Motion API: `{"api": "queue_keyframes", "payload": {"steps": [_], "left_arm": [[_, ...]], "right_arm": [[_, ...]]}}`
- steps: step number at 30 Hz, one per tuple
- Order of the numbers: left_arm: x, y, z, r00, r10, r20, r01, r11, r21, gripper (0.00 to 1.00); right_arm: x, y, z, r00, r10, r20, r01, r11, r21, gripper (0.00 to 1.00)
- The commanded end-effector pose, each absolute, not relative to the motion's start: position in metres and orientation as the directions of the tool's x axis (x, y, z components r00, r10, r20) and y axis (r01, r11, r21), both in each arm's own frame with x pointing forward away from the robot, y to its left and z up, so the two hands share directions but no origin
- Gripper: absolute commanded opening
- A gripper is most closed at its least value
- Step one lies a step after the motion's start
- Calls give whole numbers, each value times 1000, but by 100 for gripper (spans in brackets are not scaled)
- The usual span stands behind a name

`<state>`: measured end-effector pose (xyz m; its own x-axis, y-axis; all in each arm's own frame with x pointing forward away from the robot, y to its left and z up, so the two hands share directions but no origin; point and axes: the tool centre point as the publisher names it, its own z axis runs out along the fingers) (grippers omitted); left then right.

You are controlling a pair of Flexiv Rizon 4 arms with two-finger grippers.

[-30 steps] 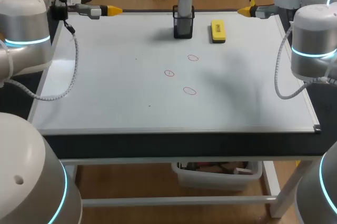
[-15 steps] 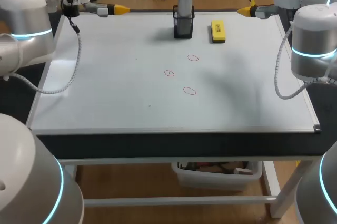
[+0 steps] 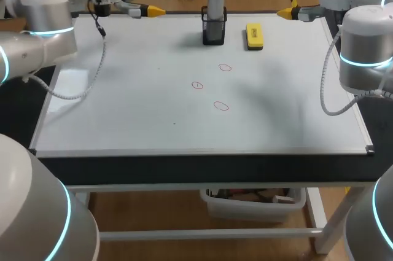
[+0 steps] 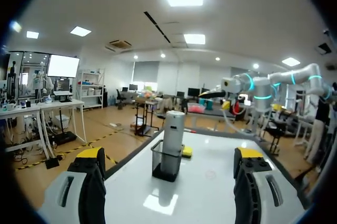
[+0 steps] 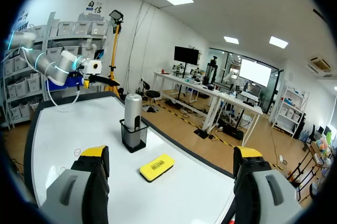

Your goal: Pick up the inspection probe, press it on each red-marked spot on the whiteboard one by one, put down the probe, pick up the eraser, and wipe off all the red marks.

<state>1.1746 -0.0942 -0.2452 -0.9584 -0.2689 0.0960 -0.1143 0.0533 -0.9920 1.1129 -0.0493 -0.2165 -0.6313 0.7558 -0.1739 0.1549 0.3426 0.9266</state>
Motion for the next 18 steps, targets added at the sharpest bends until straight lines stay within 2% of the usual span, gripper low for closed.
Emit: {"api": "queue_keyframes", "payload": {"steps": [1,18], "left_arm": [[1193,-119,-252,-984,-146,104,-113,51,-992,100],[1205,-188,-262,-991,-84,107,-111,34,-993,100]], "right_arm": [[1113,-50,-216,-632,755,-174,156,343,926,100],[1113,-50,-216,-632,755,-174,156,343,926,100]]}}
